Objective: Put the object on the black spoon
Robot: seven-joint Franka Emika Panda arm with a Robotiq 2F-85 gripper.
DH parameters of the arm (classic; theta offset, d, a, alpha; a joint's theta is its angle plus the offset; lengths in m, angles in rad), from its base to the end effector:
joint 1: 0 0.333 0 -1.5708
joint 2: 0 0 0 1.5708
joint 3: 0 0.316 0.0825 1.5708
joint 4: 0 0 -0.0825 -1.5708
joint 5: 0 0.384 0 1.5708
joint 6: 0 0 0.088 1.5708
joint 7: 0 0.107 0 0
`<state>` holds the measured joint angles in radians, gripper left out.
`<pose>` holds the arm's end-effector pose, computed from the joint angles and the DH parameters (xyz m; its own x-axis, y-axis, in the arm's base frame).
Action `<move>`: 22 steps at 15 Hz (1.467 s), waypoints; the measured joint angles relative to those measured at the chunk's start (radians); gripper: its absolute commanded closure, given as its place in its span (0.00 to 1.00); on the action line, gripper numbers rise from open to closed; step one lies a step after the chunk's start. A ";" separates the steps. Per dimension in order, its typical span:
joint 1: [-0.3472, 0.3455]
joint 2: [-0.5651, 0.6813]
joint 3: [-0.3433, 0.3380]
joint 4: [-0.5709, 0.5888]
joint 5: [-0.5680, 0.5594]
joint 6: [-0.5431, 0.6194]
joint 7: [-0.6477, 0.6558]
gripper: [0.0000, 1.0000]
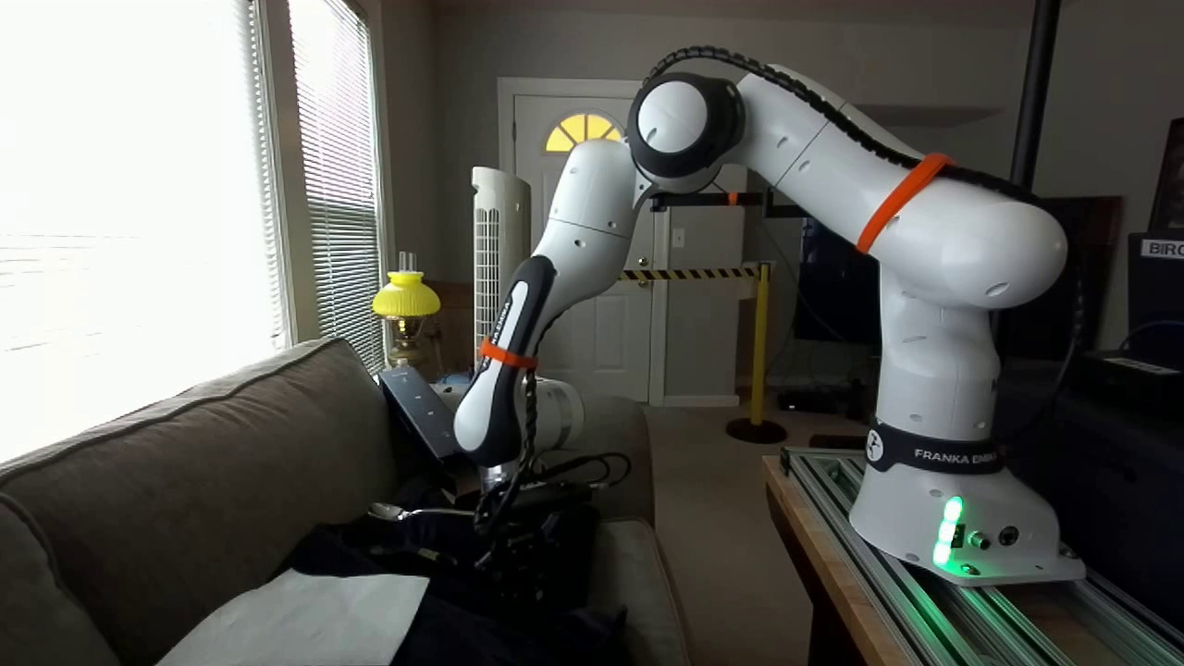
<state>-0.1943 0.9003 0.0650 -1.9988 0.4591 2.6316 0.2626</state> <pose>0.5205 -0.0738 -0.0149 0.6362 -0.6957 -0.3335 -0.7523 -0.6553 -0.0681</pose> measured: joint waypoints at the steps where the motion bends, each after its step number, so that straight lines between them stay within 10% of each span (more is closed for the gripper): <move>1: 0.000 0.003 -0.001 0.003 0.000 0.000 0.000 0.95; 22: 0.034 -0.479 -0.132 -0.084 -0.179 -0.151 -0.108 0.95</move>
<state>-0.1600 0.4210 -0.0672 -2.0832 0.2797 2.4805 0.1547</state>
